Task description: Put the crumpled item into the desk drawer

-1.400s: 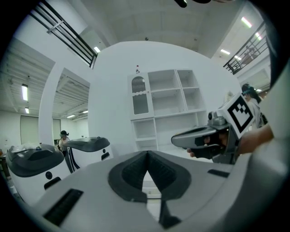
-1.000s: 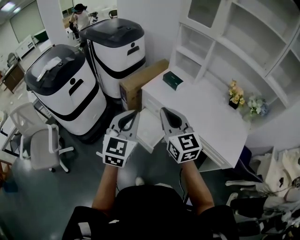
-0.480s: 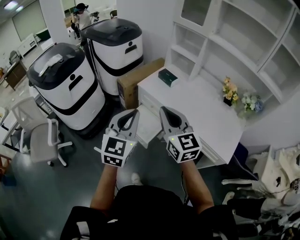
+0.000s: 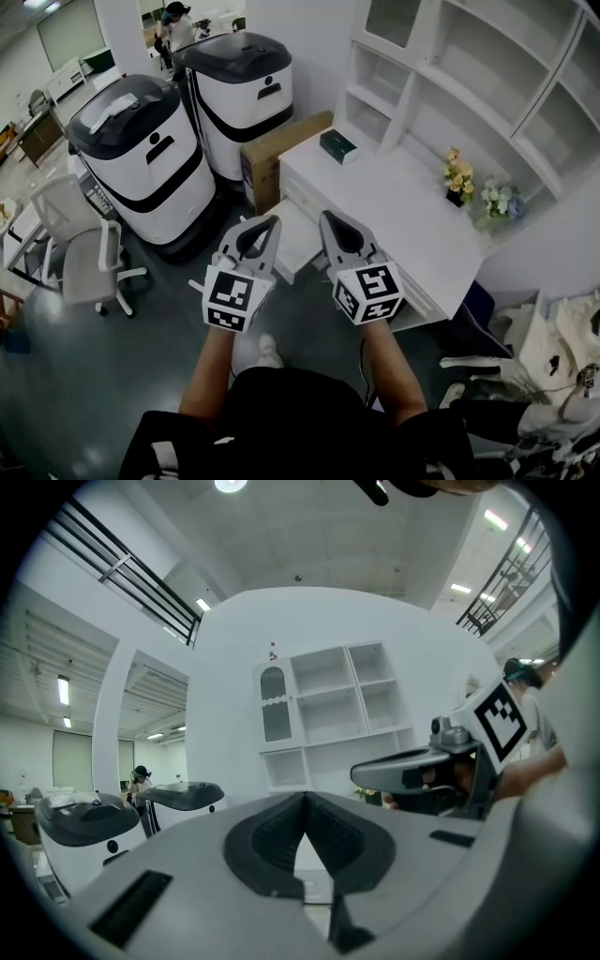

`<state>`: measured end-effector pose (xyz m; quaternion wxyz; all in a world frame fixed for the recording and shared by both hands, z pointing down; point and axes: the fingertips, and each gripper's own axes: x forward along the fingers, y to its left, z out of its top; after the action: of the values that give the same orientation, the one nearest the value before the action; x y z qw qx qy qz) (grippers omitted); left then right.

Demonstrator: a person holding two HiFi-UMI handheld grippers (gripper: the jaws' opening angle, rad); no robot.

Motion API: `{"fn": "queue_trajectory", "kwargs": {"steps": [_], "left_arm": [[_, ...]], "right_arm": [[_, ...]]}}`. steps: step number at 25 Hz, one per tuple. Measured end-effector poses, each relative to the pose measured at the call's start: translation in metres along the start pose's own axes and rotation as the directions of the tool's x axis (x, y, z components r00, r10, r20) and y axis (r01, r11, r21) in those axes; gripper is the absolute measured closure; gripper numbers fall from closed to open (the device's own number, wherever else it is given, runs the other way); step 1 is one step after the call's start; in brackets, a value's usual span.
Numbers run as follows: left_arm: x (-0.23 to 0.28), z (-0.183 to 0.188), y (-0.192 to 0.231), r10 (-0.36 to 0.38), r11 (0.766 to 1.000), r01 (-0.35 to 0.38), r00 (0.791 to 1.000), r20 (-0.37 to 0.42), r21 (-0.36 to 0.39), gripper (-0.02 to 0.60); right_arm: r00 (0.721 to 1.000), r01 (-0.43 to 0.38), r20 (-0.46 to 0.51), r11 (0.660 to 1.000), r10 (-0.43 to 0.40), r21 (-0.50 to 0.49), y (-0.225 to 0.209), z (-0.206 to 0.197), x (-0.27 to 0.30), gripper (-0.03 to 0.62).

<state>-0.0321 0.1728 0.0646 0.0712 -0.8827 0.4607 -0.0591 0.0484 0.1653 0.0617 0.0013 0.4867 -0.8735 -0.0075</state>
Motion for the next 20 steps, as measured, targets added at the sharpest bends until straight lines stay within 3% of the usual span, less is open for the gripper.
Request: {"fn": "queue_trajectory", "kwargs": {"steps": [20], "left_arm": [[-0.024,0.002,-0.044,0.008,1.0,-0.008,1.0,-0.011,0.003,0.575]], "right_arm": [[1.0,-0.002,0.001,1.0,0.002,0.016,0.004,-0.006,-0.051,0.6]]}}
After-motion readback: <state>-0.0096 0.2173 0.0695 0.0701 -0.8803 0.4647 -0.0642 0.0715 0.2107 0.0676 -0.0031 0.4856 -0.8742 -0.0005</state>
